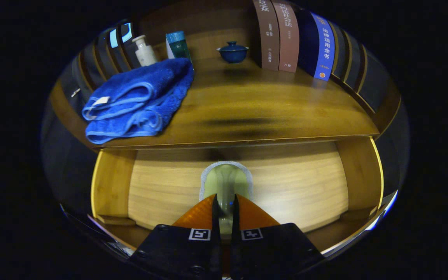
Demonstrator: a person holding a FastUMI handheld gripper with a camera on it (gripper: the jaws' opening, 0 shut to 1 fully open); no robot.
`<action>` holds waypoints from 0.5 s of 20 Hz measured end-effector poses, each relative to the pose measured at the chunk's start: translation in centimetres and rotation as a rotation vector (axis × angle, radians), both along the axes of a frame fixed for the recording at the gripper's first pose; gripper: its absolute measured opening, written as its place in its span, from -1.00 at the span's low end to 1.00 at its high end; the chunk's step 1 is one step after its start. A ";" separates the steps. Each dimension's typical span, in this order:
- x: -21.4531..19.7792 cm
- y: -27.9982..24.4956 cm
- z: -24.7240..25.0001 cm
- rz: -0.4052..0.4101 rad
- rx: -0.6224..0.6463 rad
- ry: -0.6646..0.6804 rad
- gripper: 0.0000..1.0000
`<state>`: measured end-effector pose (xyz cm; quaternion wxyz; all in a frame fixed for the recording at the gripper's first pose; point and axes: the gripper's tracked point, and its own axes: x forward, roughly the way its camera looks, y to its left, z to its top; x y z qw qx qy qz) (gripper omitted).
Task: Pull open the drawer, take out the items inside it, and place them on the countertop above the cabinet.
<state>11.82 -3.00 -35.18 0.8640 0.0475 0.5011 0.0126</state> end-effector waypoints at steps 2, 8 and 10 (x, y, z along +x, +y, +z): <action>-1.1 0.4 2.1 0.009 0.017 -0.029 -0.73; -2.5 -0.5 8.5 -0.008 0.030 -0.167 -0.73; -2.2 -0.6 10.4 -0.031 0.070 -0.186 -0.73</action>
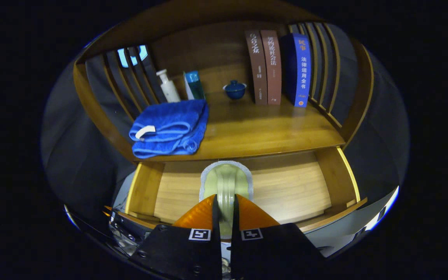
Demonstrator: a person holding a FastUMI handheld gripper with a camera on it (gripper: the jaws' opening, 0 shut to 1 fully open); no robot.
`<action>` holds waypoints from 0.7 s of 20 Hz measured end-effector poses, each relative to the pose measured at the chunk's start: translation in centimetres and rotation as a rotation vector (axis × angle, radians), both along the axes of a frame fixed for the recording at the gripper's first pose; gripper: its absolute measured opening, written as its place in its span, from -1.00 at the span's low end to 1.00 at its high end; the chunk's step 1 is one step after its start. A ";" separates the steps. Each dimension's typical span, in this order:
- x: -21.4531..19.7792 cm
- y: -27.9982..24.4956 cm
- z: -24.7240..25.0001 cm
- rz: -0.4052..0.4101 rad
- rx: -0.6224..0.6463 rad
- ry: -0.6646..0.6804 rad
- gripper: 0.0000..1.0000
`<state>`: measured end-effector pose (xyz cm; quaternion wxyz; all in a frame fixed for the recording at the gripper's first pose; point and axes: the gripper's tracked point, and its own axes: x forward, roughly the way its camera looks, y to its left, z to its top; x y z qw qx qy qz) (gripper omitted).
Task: Pull open the drawer, take out the items inside it, and place them on the countertop above the cabinet.
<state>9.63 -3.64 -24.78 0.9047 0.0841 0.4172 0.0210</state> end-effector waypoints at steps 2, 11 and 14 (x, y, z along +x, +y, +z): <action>1.2 -0.9 1.4 -0.024 0.016 -0.007 -0.73; 12.1 -3.3 -0.4 -0.045 -0.083 0.046 -0.73; 15.3 -2.9 -1.2 -0.011 -0.138 0.074 -0.73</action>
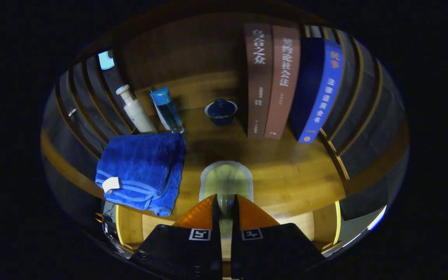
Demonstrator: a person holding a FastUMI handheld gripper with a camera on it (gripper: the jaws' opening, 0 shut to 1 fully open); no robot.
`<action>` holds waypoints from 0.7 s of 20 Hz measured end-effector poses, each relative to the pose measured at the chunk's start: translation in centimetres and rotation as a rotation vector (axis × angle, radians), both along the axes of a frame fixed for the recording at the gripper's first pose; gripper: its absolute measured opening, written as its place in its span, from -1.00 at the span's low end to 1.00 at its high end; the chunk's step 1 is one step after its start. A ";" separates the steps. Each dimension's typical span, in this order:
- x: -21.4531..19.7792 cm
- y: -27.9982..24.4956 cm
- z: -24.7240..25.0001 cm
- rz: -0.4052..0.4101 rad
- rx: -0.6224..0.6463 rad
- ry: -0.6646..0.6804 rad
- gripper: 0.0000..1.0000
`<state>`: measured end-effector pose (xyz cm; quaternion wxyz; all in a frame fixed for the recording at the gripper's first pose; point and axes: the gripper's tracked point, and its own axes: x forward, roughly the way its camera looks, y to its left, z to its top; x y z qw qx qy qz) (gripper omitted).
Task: Pull open the drawer, take out the items inside it, and place them on the countertop above the cabinet.
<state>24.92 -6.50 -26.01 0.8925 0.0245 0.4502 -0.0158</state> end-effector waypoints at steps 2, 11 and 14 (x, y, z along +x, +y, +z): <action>1.8 0.5 -0.4 0.020 -0.014 0.020 -0.73; 3.5 -0.2 -1.3 -0.005 -0.055 0.063 -0.19; 3.2 -0.5 -0.4 -0.014 -0.059 0.030 0.50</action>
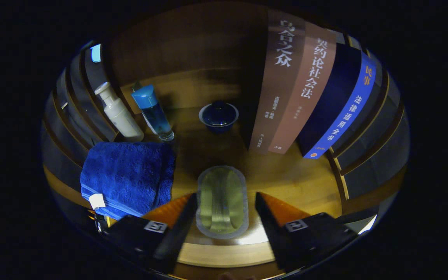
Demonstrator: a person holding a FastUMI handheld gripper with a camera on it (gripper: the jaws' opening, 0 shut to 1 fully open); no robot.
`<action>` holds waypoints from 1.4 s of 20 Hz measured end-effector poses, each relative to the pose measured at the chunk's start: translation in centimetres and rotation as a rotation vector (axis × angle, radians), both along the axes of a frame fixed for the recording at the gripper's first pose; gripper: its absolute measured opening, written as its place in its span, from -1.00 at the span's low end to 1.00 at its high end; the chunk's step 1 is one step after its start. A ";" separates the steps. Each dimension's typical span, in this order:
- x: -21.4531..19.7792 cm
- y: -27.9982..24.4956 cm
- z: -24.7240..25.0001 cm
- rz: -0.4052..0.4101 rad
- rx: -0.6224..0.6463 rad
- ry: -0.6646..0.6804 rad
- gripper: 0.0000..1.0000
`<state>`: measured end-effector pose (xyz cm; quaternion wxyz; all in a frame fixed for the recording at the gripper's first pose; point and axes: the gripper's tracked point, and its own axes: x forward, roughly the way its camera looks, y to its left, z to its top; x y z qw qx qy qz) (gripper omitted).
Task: Pull open the drawer, take out the items inside it, and place them on the countertop above the cabinet.
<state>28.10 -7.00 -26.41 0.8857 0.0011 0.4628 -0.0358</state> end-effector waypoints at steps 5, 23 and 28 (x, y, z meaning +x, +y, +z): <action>-1.5 -0.2 2.5 -0.019 0.005 -0.093 0.97; -23.2 2.6 11.0 0.041 0.151 -0.656 0.99; -28.2 3.3 9.1 0.076 0.111 -0.851 0.98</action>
